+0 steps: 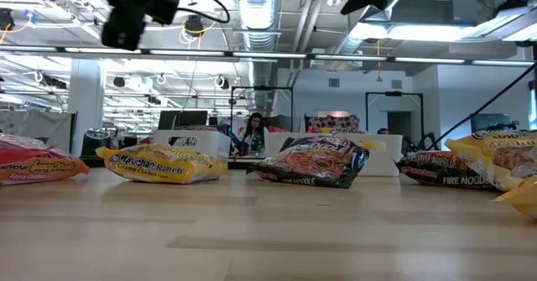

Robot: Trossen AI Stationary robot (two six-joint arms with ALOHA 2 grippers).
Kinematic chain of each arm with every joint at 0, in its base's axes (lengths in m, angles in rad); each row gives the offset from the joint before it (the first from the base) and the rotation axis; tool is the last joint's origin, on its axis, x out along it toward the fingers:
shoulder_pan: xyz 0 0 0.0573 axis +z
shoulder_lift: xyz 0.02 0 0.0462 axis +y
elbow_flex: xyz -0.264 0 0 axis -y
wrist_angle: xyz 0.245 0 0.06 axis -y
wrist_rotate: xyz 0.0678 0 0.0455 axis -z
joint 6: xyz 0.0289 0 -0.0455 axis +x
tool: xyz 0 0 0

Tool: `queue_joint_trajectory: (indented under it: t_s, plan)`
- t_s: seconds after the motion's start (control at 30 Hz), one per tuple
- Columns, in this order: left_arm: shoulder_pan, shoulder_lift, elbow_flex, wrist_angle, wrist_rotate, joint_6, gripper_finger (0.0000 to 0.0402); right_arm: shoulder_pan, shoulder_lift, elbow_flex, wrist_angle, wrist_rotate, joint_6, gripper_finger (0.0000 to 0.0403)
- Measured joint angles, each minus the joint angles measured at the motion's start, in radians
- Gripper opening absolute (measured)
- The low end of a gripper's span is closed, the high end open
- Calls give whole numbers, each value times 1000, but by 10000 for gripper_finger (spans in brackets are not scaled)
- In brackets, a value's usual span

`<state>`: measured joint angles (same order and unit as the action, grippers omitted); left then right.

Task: Sort Maruchan noodles
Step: Put the red noodle pack into the middle white bin

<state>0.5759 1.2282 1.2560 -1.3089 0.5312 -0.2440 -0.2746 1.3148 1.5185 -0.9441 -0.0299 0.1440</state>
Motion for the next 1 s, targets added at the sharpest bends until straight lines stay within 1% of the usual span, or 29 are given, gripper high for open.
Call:
queue_joint_trajectory:
  t_s: [0.13, 0.27, 0.43, 0.6, 0.73, 0.83, 1.0]
  plan:
    - [-78, 0, 0, -131, -6, -5, 145, 38, 0, 0, 4, 0, 66, 229]
    - [-174, 0, 0, -133, -16, 11, 171, 69, 0, 0, 6, 1, 133, 228]
    - [-307, 0, 0, -52, -62, -40, 173, 109, 0, 0, 13, 1, 180, 228]
    - [-450, 0, 0, 1, -83, -113, 172, 156, 0, 0, 12, 2, 250, 228]
    - [-564, 0, 0, 30, -164, -136, 172, 207, 0, 0, 12, 2, 252, 228]
    - [-627, 0, -1, 79, -189, -174, 171, 244, 0, 0, 12, 2, 256, 228]
    - [-717, 0, -1, 181, -207, -259, 171, 298, 0, 0, 14, 2, 321, 228]
